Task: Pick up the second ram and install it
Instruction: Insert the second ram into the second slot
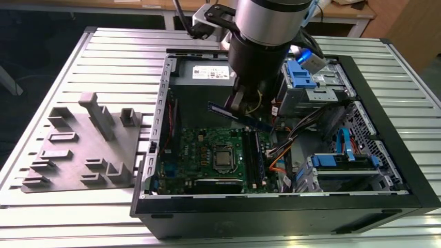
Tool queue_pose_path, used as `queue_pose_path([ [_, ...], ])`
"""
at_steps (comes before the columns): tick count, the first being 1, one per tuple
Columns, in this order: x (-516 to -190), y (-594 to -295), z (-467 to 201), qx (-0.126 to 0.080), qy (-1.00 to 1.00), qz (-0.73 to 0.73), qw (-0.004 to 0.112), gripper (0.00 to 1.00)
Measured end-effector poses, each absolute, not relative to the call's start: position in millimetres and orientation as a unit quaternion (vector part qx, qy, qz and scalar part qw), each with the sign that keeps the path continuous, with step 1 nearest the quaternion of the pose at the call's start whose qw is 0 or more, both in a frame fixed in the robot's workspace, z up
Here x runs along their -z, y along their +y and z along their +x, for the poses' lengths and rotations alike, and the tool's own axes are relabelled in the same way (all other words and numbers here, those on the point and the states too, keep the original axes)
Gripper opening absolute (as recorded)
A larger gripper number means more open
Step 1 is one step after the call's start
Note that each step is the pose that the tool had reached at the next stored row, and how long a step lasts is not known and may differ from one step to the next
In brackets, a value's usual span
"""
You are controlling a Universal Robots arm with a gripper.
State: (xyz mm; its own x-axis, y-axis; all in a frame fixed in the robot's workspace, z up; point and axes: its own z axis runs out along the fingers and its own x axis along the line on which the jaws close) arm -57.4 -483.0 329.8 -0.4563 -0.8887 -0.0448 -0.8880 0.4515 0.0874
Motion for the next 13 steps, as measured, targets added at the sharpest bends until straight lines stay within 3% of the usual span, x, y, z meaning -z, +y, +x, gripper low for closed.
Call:
queue_pose_path([
  [13,-328.6,-483.0,-57.4,0.049,-0.907,0.418,-0.002,0.08],
])
